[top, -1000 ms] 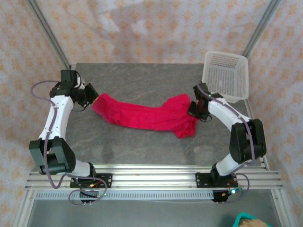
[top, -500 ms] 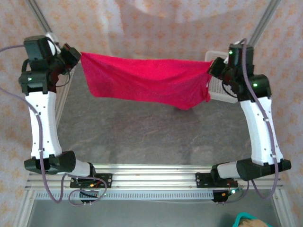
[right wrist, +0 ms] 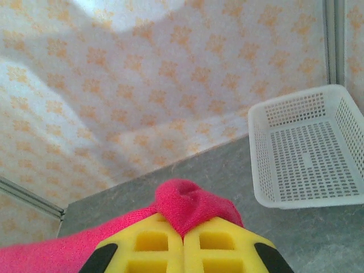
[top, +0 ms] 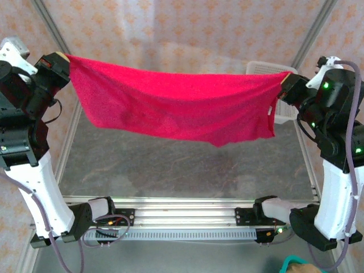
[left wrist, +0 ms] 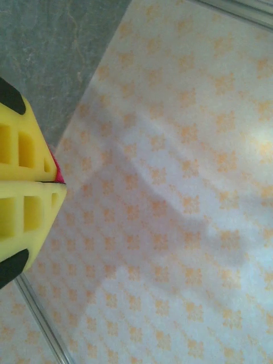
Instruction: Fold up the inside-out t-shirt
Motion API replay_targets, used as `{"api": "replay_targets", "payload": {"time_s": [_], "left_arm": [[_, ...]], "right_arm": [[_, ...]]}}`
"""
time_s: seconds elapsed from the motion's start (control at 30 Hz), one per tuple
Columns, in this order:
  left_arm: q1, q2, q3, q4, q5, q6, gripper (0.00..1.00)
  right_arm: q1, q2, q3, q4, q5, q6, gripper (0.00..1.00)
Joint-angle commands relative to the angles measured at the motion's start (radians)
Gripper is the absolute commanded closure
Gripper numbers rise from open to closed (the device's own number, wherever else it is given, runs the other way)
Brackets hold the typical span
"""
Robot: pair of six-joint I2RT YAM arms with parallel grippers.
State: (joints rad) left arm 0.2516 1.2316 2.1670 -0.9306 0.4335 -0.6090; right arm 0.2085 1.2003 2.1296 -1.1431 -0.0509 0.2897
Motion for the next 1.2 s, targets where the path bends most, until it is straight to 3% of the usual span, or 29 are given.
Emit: {"api": "replay_targets", "payload": {"time_s": [0.0,0.17,0.33,0.43,0.47,0.5,0.53,0.57,0.67,0.73,0.83,0.93,1.07,1.17], "left_arm": [[0.014,0.056,-0.115,0.024,0.000,0.018,1.00],[0.014,0.151,-0.310,0.102,-0.039,0.012,1.00],[0.012,0.281,-0.352,0.124,-0.014,-0.007,1.00],[0.004,0.320,-0.427,0.169,-0.024,-0.019,1.00],[-0.002,0.339,-0.464,0.196,-0.022,-0.023,1.00],[-0.009,0.365,-0.484,0.210,-0.013,-0.022,0.87],[-0.017,0.408,-0.486,0.201,-0.003,-0.014,0.59],[-0.025,0.455,-0.471,0.166,-0.007,0.001,0.46],[-0.033,0.551,-0.423,0.045,-0.063,0.035,0.36],[-0.037,0.530,-0.462,0.027,-0.107,0.035,0.37],[-0.042,0.419,-0.632,0.056,-0.179,0.008,0.39],[-0.039,0.317,-0.822,0.096,-0.225,-0.014,0.48],[-0.030,0.296,-1.052,0.209,-0.146,-0.047,0.56],[-0.006,0.354,-1.128,0.247,-0.110,-0.053,0.63]], "right_arm": [[-0.007,0.093,-0.049,0.040,0.019,-0.030,1.00],[-0.006,0.293,-0.037,0.126,-0.041,-0.024,1.00],[-0.005,0.504,0.087,0.110,-0.096,-0.016,1.00],[-0.005,0.598,0.104,0.116,-0.102,-0.007,0.82],[-0.005,0.630,0.103,0.117,-0.095,0.001,0.63],[-0.004,0.660,0.110,0.110,-0.093,0.004,0.48],[-0.005,0.694,0.119,0.093,-0.086,0.012,0.41],[-0.004,0.720,0.120,0.079,-0.080,0.017,0.36],[-0.002,0.742,0.063,0.036,-0.083,0.027,0.33],[0.013,0.681,-0.077,0.074,-0.090,0.033,0.33],[0.035,0.512,-0.420,0.238,-0.122,0.071,0.33],[0.053,0.365,-0.709,0.352,-0.150,0.108,0.33],[0.084,0.250,-0.949,0.398,-0.160,0.134,0.35],[0.095,0.192,-1.049,0.390,-0.149,0.130,0.36]]}}
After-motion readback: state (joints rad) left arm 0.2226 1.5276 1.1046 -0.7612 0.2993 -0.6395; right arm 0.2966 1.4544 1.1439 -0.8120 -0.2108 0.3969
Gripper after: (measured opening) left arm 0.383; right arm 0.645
